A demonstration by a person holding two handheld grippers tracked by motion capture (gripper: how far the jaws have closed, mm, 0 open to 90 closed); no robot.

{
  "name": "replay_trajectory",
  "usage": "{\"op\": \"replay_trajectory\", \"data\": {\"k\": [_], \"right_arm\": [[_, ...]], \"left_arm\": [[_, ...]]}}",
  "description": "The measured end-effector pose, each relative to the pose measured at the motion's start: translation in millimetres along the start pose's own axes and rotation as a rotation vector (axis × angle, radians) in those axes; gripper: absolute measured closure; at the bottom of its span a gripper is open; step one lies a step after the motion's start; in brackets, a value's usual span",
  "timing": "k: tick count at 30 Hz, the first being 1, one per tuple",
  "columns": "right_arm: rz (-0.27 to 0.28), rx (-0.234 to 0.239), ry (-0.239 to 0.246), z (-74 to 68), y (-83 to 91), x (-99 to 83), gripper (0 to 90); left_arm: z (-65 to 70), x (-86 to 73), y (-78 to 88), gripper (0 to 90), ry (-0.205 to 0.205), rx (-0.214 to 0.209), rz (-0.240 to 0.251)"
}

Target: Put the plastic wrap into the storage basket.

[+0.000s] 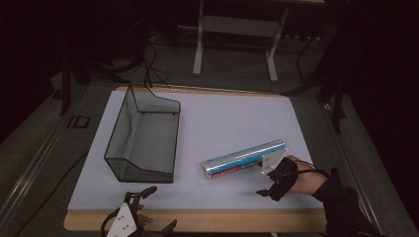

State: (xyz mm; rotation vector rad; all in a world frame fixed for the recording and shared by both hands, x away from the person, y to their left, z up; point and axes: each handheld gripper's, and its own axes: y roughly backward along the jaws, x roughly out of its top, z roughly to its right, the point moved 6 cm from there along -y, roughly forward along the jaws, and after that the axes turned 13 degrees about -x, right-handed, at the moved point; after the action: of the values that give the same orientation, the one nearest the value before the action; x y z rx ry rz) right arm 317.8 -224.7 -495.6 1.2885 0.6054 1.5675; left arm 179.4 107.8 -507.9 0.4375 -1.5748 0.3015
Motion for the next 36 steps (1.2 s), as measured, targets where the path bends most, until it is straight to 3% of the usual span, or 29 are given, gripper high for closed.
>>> {"op": "replay_trajectory", "data": {"k": [11,18,23,31,36], "right_arm": [[-0.100,-0.015,0.056,21.6,-8.1,10.1,13.6],[-0.139,-0.092,0.123,35.7,-15.9,17.4,13.8],[-0.159,-0.111,0.178,44.7,-25.6,21.7,13.8],[-0.223,-0.104,0.243,58.1,-48.1,23.6,14.2],[-0.228,-0.083,0.272,61.1,-60.3,27.4,16.3]], "left_arm": [[-0.1,-2.3,-2.0,0.2,-0.024,0.009,-0.028],[0.1,-1.7,-1.2,0.1,-0.026,0.010,-0.024],[0.4,-2.0,-1.6,0.2,-0.027,0.008,-0.028],[-0.1,-2.7,-1.6,0.1,-0.021,0.002,-0.032],[0.4,-3.0,-1.9,0.1,-0.021,0.000,-0.033]]}}
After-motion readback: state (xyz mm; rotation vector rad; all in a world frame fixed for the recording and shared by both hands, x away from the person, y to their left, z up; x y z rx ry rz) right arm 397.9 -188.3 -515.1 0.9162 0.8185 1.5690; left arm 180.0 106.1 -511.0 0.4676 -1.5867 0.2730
